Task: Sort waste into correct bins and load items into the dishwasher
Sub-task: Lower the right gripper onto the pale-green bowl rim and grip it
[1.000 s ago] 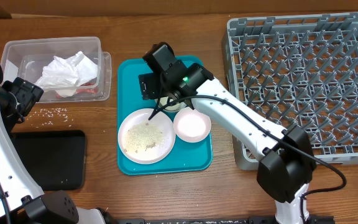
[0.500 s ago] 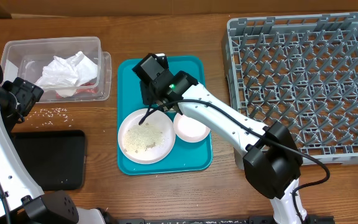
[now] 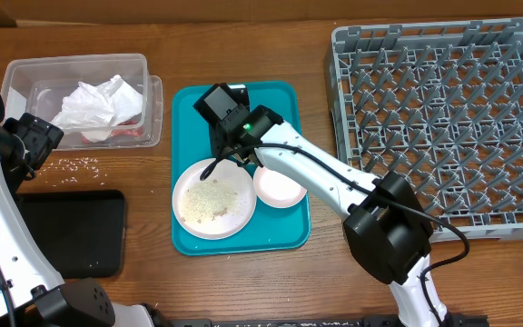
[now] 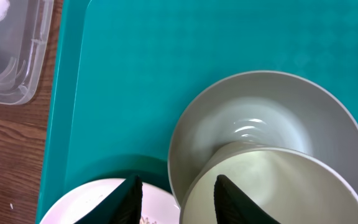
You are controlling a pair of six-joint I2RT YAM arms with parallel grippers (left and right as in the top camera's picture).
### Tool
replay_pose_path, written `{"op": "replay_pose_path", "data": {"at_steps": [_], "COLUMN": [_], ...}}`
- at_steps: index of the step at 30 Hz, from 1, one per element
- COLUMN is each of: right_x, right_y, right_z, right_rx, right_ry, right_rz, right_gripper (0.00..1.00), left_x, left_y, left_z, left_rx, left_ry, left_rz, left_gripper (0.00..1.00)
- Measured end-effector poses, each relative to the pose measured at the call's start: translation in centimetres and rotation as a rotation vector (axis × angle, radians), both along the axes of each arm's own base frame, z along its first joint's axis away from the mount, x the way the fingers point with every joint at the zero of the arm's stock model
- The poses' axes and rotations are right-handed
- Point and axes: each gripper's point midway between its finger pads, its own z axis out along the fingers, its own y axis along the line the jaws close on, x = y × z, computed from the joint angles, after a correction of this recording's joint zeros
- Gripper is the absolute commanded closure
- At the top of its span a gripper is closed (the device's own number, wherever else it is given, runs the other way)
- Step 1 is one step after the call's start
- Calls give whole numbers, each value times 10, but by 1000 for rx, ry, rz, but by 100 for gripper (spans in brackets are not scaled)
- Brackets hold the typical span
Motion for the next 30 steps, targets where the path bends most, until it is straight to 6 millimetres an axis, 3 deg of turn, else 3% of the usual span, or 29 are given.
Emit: {"op": "replay_pose_path", "data": {"at_steps": [19,30], "right_x": [-6,-5], "right_y": [3,4], "right_z": [-11,-11], "right_rx": [-11,-8], "right_ry": [21,20], "right_rz": [-5,-8], "right_gripper": [64,77], "left_x": [0,0], "left_y": [0,0], "left_z": [0,0], "left_rx": [0,0], "left_ry": [0,0], "left_rz": [0,0], "left_gripper": [0,0]}}
